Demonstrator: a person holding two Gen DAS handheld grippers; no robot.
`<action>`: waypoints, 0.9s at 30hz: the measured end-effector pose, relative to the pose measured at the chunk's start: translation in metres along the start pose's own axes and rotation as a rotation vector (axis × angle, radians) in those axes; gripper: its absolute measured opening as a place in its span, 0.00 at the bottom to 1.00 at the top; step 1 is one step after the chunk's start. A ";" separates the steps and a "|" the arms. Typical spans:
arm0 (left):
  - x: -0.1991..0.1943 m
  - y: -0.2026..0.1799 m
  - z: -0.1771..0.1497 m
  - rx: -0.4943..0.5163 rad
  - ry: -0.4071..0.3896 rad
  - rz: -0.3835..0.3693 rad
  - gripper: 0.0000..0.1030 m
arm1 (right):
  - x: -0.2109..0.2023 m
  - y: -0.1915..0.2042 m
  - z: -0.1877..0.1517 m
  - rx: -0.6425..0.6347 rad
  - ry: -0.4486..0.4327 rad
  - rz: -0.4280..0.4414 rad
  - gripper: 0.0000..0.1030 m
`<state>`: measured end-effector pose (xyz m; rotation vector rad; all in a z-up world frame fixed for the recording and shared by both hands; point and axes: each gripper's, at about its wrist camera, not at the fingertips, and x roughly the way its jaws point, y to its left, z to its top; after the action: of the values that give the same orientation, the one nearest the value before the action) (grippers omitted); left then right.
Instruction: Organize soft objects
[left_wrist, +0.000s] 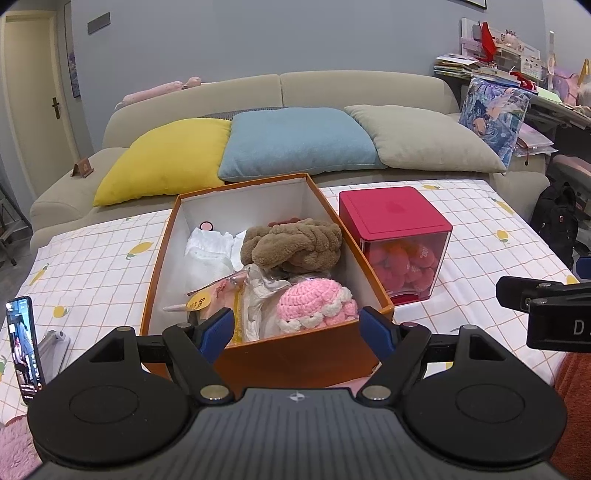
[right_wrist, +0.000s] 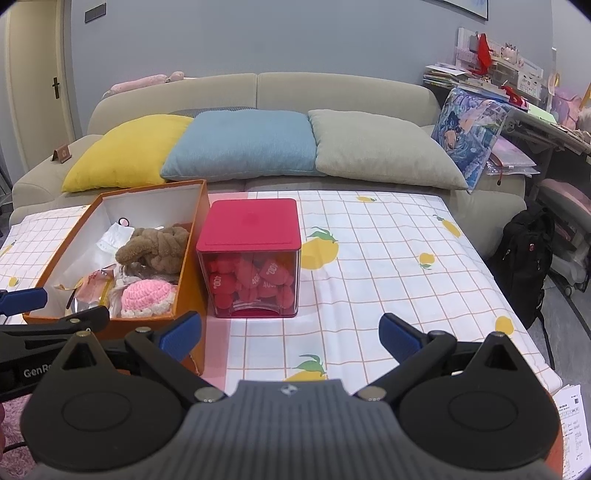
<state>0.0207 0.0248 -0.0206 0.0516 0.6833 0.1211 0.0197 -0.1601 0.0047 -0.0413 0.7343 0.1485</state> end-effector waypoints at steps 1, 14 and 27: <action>0.000 0.000 0.000 0.000 -0.001 0.000 0.88 | 0.000 0.000 0.000 0.000 0.000 0.000 0.97; 0.001 0.001 0.001 0.003 -0.003 -0.005 0.88 | 0.001 0.000 -0.001 0.003 -0.007 0.001 0.97; 0.001 0.001 0.001 0.012 -0.005 -0.018 0.87 | 0.001 0.000 -0.001 0.004 -0.006 0.000 0.97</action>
<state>0.0219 0.0262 -0.0204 0.0573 0.6791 0.0995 0.0199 -0.1595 0.0032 -0.0371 0.7285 0.1476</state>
